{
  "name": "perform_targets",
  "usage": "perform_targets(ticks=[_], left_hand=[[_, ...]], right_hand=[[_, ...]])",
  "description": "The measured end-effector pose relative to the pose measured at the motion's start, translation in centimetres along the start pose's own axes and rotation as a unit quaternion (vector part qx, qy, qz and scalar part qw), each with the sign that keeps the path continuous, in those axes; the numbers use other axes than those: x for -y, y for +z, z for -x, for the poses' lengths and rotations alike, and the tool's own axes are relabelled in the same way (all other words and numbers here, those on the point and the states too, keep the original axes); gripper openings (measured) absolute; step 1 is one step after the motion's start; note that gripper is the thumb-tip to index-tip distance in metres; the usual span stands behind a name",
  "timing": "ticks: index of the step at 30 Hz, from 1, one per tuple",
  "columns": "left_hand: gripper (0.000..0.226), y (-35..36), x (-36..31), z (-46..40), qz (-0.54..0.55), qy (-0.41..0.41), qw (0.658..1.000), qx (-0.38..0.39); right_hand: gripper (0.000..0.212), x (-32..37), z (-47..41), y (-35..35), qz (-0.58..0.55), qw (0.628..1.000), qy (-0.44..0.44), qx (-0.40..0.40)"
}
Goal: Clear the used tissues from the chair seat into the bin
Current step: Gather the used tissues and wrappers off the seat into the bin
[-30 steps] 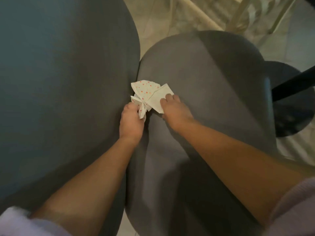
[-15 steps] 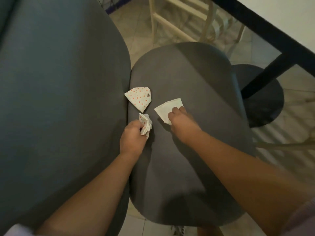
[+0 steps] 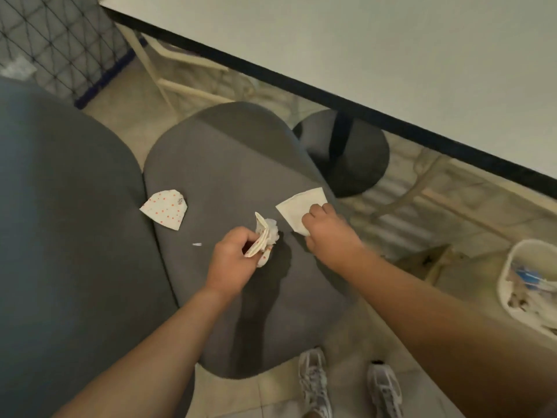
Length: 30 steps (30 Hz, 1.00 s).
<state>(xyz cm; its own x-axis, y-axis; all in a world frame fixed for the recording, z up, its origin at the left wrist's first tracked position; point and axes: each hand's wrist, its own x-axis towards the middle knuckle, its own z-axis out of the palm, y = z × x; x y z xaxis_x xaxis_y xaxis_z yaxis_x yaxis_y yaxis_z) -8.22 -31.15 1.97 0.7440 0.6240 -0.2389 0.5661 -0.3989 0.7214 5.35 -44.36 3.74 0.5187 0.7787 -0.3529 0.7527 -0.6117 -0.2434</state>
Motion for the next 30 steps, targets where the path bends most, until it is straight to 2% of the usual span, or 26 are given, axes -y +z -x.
perform_targets(ticks=[13,17,20,24,28,30], left_hand=[[0.012,14.6,-13.6,5.9,-0.002,0.153,0.982,0.114],[0.010,20.2,-17.2,8.4,0.003,0.211,0.967,0.141],[0.012,24.2,-19.9,9.9,-0.009,0.288,0.944,0.161],[0.014,27.9,-22.3,10.3,-0.054,0.382,0.905,0.176],[0.018,32.0,-24.5,10.4,-0.109,0.405,0.886,0.199],[0.022,33.9,-25.1,10.3,-0.157,0.425,0.863,0.223]], right_hand=[[0.031,-14.6,15.1,0.3,-0.071,0.987,0.122,-0.079],[0.027,-19.5,20.3,0.9,-0.081,0.976,0.154,-0.133],[0.017,-23.3,24.1,1.8,-0.093,0.963,0.185,-0.172],[0.016,-27.3,27.7,2.9,-0.099,0.959,0.208,-0.167],[0.017,-31.3,31.0,4.8,-0.106,0.953,0.244,-0.143],[0.020,-32.6,31.8,5.8,-0.114,0.950,0.260,-0.128]])
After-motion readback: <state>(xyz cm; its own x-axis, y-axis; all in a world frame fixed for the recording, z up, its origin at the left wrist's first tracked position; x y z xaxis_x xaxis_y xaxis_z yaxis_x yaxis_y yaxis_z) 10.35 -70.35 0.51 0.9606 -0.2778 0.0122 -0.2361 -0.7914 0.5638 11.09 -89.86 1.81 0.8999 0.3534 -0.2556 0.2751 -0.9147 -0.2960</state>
